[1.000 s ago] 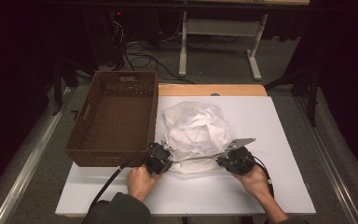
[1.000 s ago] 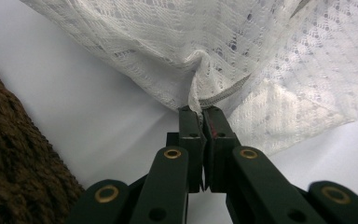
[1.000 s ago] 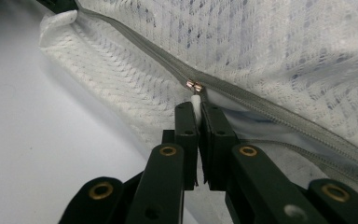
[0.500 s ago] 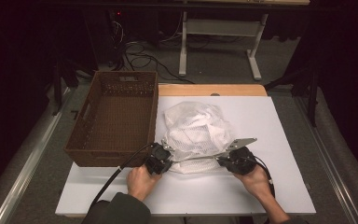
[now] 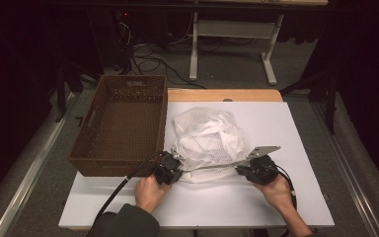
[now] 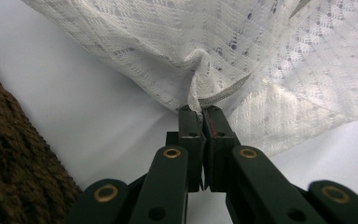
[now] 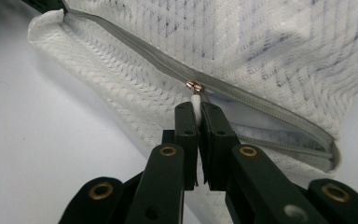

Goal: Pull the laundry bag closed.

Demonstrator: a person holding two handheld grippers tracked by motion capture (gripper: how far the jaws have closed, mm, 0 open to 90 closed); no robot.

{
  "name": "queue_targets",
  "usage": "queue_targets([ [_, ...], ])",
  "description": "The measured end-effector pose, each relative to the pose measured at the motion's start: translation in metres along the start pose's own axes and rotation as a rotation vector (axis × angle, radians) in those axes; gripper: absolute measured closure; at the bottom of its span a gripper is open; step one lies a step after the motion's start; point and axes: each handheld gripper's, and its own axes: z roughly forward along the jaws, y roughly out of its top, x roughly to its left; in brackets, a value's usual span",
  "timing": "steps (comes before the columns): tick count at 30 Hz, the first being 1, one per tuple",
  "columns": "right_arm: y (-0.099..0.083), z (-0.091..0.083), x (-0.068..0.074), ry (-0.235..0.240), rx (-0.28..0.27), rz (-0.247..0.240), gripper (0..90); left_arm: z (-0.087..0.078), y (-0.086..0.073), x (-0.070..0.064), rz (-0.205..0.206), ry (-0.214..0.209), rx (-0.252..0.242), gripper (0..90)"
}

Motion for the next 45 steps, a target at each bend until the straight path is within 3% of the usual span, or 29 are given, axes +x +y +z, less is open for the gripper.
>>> queue_targets([
  [23, -0.009, -0.009, -0.015, -0.029, -0.013, 0.031, 87.2, 0.000, 0.000, 0.000, -0.003, -0.002, 0.000, 87.3],
  [38, -0.016, -0.017, -0.029, -0.048, -0.020, 0.071, 87.2, 0.000, 0.000, 0.001, -0.012, -0.009, 0.000, 87.2],
  [45, -0.022, -0.022, -0.039, -0.058, -0.026, 0.112, 87.2, 0.000, 0.000, 0.001, -0.013, -0.009, 0.001, 87.2],
])
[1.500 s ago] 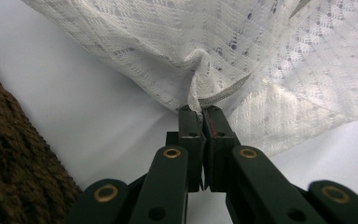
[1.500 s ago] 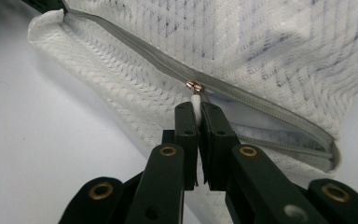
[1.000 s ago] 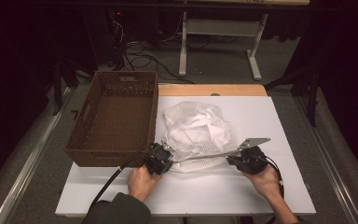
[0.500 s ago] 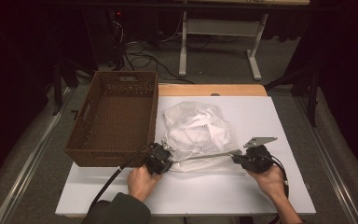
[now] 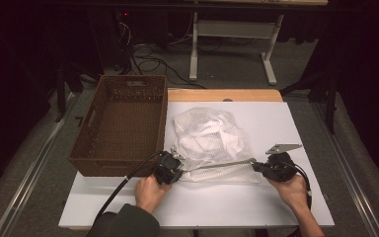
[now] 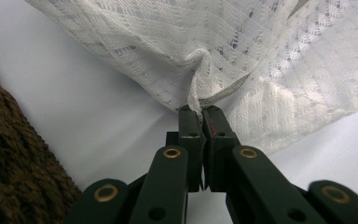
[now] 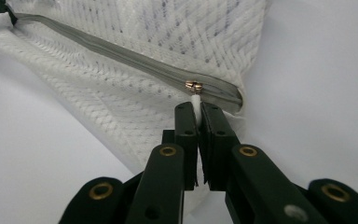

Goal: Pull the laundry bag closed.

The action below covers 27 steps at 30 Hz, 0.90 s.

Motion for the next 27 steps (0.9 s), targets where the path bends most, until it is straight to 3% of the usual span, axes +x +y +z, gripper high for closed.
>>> queue_targets([
  [27, -0.009, 0.011, -0.029, -0.020, 0.033, 0.095, 87.3, 0.000, 0.001, 0.000, -0.010, 0.005, 0.000, 87.4],
])
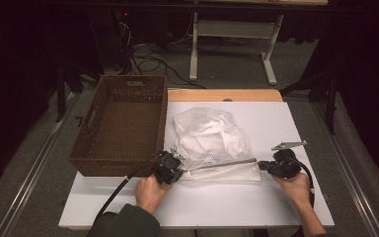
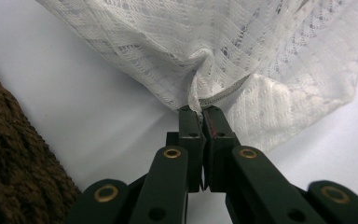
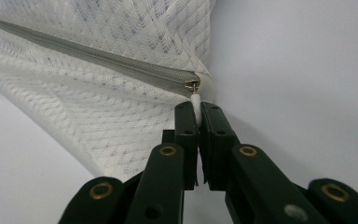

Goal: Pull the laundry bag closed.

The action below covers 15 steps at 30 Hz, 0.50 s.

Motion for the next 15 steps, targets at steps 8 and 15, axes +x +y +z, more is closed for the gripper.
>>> queue_targets([
  [8, -0.001, 0.010, 0.001, -0.059, 0.050, -0.029, 87.2, 0.000, 0.000, -0.001, 0.007, 0.009, 0.000, 87.5],
  [15, 0.001, 0.011, 0.010, -0.068, 0.030, -0.044, 80.1, 0.000, 0.001, 0.000, -0.008, -0.012, -0.001, 84.2],
])
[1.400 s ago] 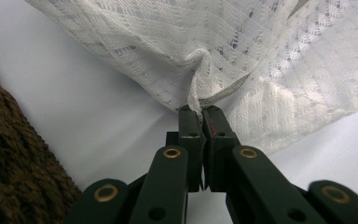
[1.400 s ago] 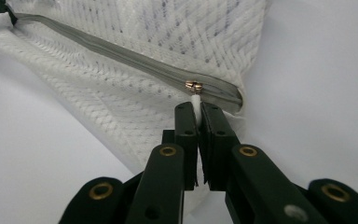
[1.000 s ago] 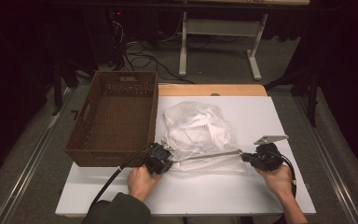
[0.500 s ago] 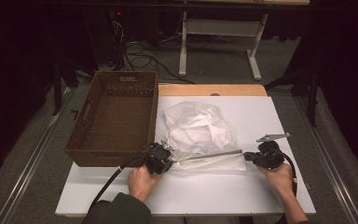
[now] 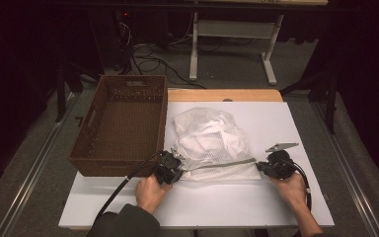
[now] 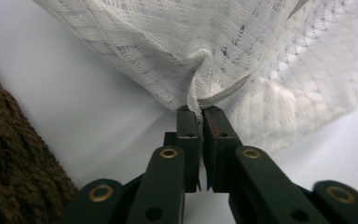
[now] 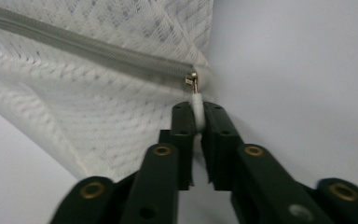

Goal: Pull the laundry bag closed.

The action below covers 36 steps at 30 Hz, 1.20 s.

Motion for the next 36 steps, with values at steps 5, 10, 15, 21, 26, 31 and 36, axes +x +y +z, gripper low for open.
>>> queue_targets([
  [5, 0.001, -0.004, -0.003, 0.016, -0.010, 0.047, 56.0, -0.007, 0.006, -0.006, 0.013, -0.014, -0.013, 58.6],
  [10, 0.001, -0.026, 0.003, 0.003, -0.101, 0.036, 47.2, -0.026, 0.004, -0.007, 0.026, -0.022, -0.053, 51.5],
  [15, -0.008, -0.042, 0.015, 0.020, -0.174, 0.004, 41.1, -0.038, -0.001, -0.010, 0.062, -0.050, -0.032, 54.6],
  [21, -0.036, -0.040, 0.025, 0.055, -0.231, 0.012, 45.0, -0.042, -0.020, -0.012, 0.109, -0.036, -0.053, 54.3],
  [26, -0.040, -0.033, 0.024, 0.036, -0.213, 0.007, 47.7, -0.038, -0.035, -0.002, -0.010, -0.092, -0.114, 52.3],
  [31, -0.043, -0.027, 0.028, 0.035, -0.198, -0.018, 48.6, -0.038, -0.038, 0.000, -0.019, -0.090, -0.135, 50.6],
  [36, -0.045, -0.023, 0.026, 0.034, -0.180, -0.014, 48.9, -0.030, -0.038, -0.004, -0.004, -0.077, -0.104, 49.1],
])
